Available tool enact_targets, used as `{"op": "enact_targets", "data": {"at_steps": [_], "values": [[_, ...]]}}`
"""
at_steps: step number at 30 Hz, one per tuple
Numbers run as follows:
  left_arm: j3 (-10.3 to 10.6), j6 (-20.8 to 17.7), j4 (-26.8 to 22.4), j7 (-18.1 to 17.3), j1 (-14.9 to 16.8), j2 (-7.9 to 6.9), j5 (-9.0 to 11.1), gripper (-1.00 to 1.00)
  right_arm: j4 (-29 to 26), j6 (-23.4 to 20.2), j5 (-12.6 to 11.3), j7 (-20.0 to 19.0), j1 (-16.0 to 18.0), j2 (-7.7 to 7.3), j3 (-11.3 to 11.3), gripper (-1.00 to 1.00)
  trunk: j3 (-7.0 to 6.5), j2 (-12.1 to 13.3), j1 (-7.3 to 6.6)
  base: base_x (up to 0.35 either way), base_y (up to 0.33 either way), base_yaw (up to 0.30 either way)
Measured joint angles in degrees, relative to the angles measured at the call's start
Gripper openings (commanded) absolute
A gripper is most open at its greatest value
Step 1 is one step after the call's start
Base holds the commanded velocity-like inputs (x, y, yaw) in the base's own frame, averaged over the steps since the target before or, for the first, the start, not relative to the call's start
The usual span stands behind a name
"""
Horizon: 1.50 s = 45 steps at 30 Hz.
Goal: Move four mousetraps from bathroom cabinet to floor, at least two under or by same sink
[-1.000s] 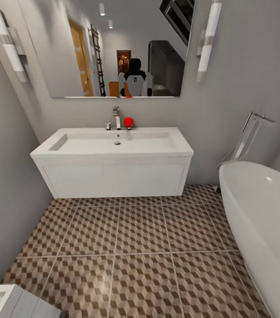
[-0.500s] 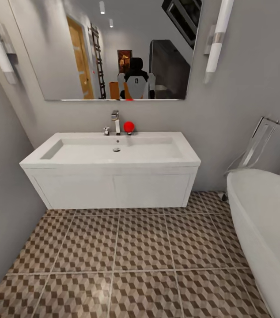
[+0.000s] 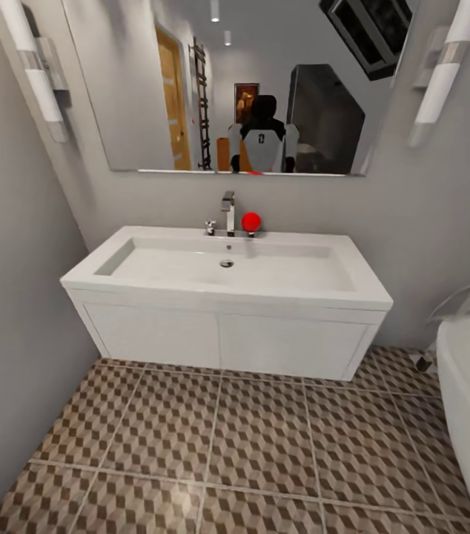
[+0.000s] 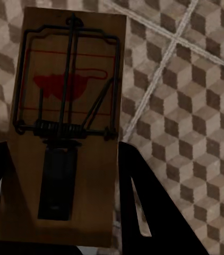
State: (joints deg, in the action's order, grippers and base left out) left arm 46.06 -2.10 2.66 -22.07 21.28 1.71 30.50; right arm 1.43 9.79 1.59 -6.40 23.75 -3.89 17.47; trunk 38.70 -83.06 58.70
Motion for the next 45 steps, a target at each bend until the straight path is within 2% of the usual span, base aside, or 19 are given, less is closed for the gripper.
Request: {"op": "enact_targets", "data": {"at_steps": [13,29,35,36,37,38,39,40,41,42,43,45], "values": [[0.0,0.0,0.0,0.0,0.0,0.07,0.0,-1.0,0.1,0.0,0.1,0.0,0.0,-0.05,0.0,-1.0,0.0,0.0,0.02,0.298,0.0,0.008],[0.0,-0.2,0.0,-0.5,0.0,0.42,-0.1,-1.0,-0.2,-0.5,0.2,-0.3,0.0,0.19,0.1,-1.0,0.0,0.0,0.04,0.015,0.0,0.0],[0.0,-0.4,0.0,-0.4,-0.1,1.16,-0.1,-1.0,0.0,-0.6,0.1,-0.4,0.0,0.18,0.1,-1.0,0.0,0.0,0.04,0.0,0.0,0.0],[0.0,-0.4,0.0,-0.4,-0.1,1.17,0.0,-1.0,0.0,-0.8,0.2,-0.6,0.0,0.35,0.1,-1.0,0.0,0.0,0.04,0.0,0.0,0.0],[-1.1,-0.5,0.0,0.3,-0.1,1.16,0.3,-1.0,0.1,-1.9,0.5,-1.1,-0.1,3.23,0.3,-1.0,0.0,0.0,0.04,0.0,0.0,0.0],[-1.7,-0.6,0.0,0.7,-0.1,1.16,0.5,-1.0,0.1,-2.4,0.7,-1.0,-0.1,4.84,0.4,-1.0,0.0,0.0,0.04,0.0,0.0,0.0],[-4.1,-1.2,-0.1,2.7,-0.1,1.22,1.2,-1.0,-0.1,-4.5,1.4,0.2,-0.1,6.63,1.0,-1.0,0.0,0.0,0.04,0.0,0.0,0.0],[-6.0,-2.1,-0.2,5.0,-0.1,1.27,1.6,-1.0,-0.3,-6.7,1.8,2.3,-0.1,7.54,1.4,-1.0,0.0,0.0,0.04,0.0,0.0,0.0],[-6.8,-2.7,-0.4,6.4,-0.1,1.34,1.7,-1.0,-0.4,-8.1,2.0,3.8,0.0,7.85,1.5,-1.0,0.0,0.0,0.04,0.0,0.0,0.0],[-9.6,-6.8,-5.1,17.3,0.3,1.76,2.1,-1.0,-4.2,-15.2,2.2,13.6,1.4,9.74,1.5,-1.0,-0.02,0.0,0.04,0.0,0.0,0.0],[-10.6,-9.2,-8.7,23.4,0.6,1.92,2.3,-1.0,-8.6,-18.6,2.2,18.5,2.6,10.96,1.5,-1.0,-0.02,0.0,0.04,0.0,0.0,0.0],[-12.6,-13.1,-13.1,30.6,1.4,2.12,2.2,-1.0,-11.2,-22.1,2.2,23.7,4.2,12.24,0.9,-1.0,-0.01,0.0,0.04,0.0,0.0,0.0]]}}
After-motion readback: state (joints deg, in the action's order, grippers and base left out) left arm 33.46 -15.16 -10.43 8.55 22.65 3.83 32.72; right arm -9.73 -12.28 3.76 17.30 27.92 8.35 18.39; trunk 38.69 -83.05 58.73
